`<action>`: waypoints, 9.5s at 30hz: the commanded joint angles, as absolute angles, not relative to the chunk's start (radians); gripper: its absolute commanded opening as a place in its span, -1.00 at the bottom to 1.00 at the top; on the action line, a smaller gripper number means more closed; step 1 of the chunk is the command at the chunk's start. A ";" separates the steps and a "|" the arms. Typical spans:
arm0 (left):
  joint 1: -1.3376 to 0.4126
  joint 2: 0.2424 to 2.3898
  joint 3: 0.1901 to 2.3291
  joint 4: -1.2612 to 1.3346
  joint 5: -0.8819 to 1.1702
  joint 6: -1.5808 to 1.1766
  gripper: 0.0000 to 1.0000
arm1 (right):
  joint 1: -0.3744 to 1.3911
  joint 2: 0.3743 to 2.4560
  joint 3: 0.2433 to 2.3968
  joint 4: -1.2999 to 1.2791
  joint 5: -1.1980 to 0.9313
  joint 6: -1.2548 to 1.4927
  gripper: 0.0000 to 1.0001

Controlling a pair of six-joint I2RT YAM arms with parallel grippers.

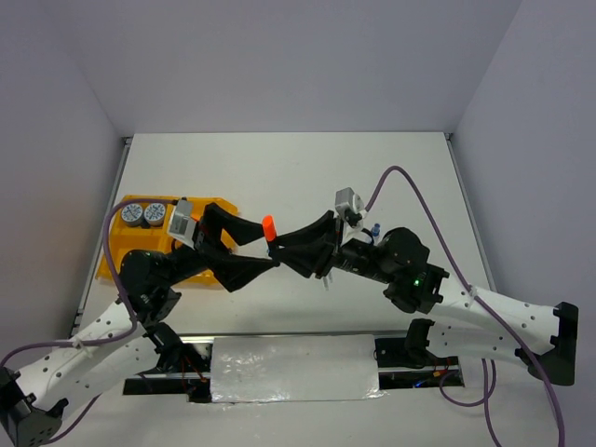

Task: Sort the stationery into containers
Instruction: Close the pen cap on the pen, then place the pen in the storage box, then pick up the pen from the center of the board.

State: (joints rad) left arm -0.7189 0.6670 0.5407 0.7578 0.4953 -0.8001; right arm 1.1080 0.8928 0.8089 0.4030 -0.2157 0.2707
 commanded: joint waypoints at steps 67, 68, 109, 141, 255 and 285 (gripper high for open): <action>-0.742 0.798 1.083 0.092 0.739 -0.397 -1.00 | 0.999 0.957 0.999 0.276 -0.603 0.253 0.38; -0.744 0.805 1.085 0.087 0.744 -0.397 -1.00 | 0.999 0.963 1.006 0.278 -0.592 0.252 0.36; -0.742 0.759 1.154 0.055 0.503 -0.339 0.74 | 0.983 1.012 1.029 0.262 -0.652 0.212 -1.00; -0.742 0.773 1.022 -0.014 0.528 -0.428 -1.00 | 0.942 1.084 1.204 0.266 -0.640 0.244 -1.00; -0.219 1.226 1.070 -0.437 -0.535 -0.947 0.99 | 0.925 1.299 1.079 -0.405 0.440 0.587 0.97; -0.267 0.853 0.874 -0.561 -0.075 -0.364 0.99 | 0.839 1.844 1.273 -0.437 0.314 0.581 0.12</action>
